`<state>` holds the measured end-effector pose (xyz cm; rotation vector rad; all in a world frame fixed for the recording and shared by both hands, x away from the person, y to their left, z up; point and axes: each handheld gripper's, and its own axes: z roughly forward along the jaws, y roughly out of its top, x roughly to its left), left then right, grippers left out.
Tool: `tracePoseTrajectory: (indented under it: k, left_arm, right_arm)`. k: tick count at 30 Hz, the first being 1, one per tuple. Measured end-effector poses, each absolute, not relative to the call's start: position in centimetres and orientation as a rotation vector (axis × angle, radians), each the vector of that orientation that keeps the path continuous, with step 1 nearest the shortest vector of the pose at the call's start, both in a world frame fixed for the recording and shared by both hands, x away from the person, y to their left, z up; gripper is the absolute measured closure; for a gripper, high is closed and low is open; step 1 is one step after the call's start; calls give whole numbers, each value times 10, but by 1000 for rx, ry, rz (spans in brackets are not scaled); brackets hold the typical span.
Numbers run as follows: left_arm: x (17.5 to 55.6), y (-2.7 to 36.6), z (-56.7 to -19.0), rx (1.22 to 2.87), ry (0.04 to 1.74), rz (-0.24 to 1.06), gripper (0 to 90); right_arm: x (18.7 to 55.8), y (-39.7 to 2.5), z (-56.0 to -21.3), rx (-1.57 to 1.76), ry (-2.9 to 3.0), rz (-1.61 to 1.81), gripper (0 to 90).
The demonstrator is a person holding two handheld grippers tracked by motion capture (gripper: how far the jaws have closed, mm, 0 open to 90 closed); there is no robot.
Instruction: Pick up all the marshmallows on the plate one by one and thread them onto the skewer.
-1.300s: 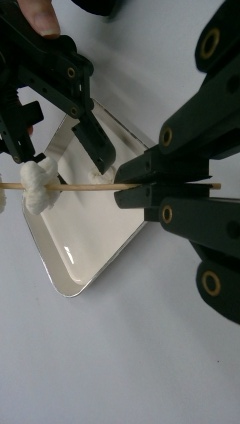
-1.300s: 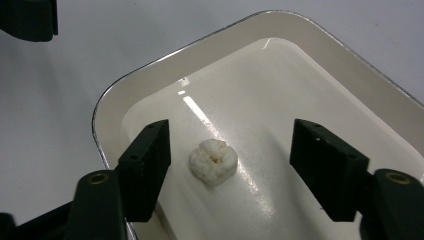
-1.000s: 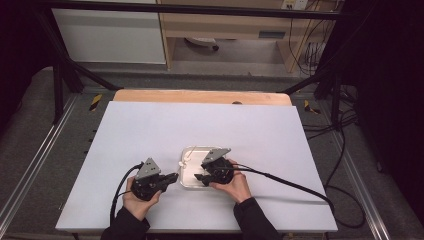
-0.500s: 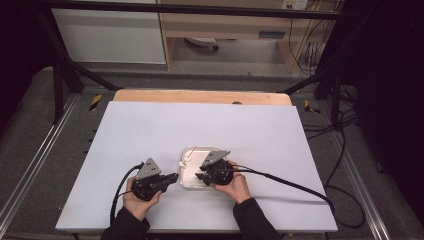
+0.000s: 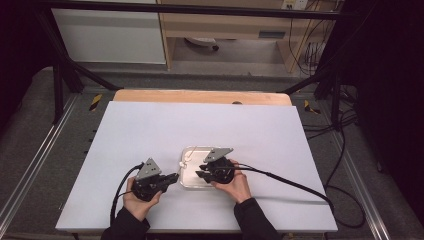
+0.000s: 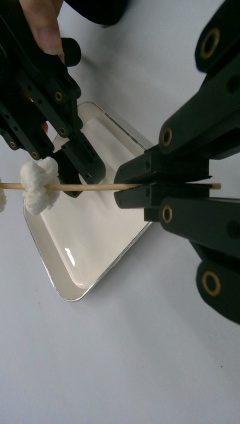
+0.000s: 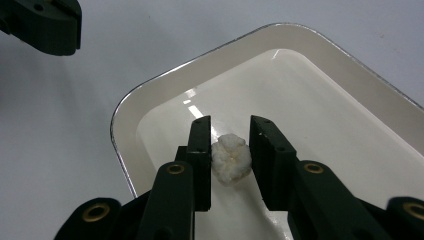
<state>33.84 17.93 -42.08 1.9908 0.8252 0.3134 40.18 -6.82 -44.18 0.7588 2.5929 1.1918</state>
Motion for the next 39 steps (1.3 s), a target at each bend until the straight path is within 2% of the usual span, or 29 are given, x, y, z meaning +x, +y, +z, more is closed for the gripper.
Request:
tracePoseTrajectory:
  k: [13,39]
  left_arm:
    - [337,178,-420,1990,818,312,882]
    - [335,175,-420,1990,795,308,883]
  right_arm:
    - [403,-79,-422,794,2573,1262,730]
    - [401,-127,-388,908,2441,1482,738]
